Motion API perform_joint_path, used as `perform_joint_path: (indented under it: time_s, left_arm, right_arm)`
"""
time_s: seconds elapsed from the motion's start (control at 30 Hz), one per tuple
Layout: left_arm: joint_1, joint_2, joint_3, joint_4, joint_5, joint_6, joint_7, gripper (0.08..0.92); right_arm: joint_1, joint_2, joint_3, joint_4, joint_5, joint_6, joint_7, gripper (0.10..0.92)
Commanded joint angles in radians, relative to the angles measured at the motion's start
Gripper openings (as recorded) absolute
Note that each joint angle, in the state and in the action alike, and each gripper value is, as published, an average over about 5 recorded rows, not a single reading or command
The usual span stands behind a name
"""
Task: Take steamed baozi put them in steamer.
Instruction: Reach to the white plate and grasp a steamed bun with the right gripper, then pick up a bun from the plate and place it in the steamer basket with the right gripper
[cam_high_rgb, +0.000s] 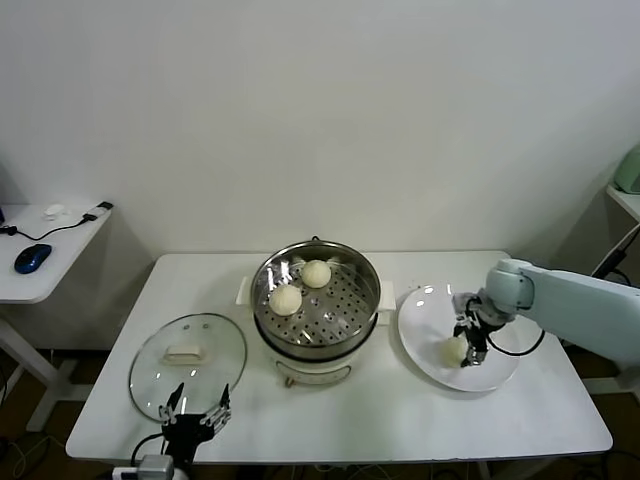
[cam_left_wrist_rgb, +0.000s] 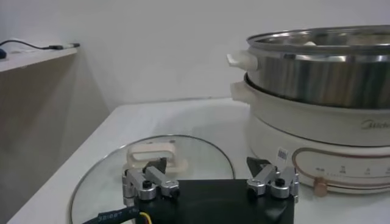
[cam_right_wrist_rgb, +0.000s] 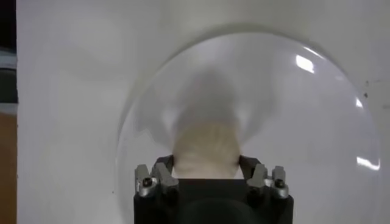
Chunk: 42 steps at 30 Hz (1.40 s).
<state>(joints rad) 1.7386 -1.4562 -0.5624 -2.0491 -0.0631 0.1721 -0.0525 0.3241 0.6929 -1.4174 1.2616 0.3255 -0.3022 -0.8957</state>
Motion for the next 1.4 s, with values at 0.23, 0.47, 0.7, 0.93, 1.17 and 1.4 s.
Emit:
perform_joint_path:
  time_s: [0.23, 0.47, 0.7, 0.93, 1.17, 1.4]
  left_arm:
    - [0.006, 0.001, 0.005, -0.013, 0.007, 0.001, 0.002, 0.823]
    - [0.006, 0.001, 0.007, -0.028, 0.017, 0.007, 0.007, 0.823]
    - [0.006, 0.002, 0.003, -0.031, 0.018, 0.007, 0.007, 0.823]
    - [0.013, 0.002, 0.002, -0.024, 0.019, 0.002, 0.003, 0.823]
    - [0.014, -0.002, 0.003, -0.02, 0.024, 0.003, 0.003, 0.823]
    - [0.017, 0.0, 0.0, -0.017, 0.024, 0.002, 0.001, 0.823]
  right_arm:
    - [0.624, 0.222, -0.184, -0.103, 0.183, 0.363, -0.248, 0.704]
    - [0.75, 0.455, -0.147, -0.01, 0.258, 0.616, -0.316, 0.704]
    - [0.596, 0.556, -0.135, 0.168, 0.031, 0.816, -0.253, 0.701]
    - [0.413, 0.593, -0.115, 0.132, -0.191, 0.863, -0.192, 0.689]
    - [0.267, 0.625, -0.085, 0.045, -0.328, 0.864, -0.124, 0.686]
    - [0.212, 0.643, -0.058, -0.004, -0.382, 0.848, -0.08, 0.687]
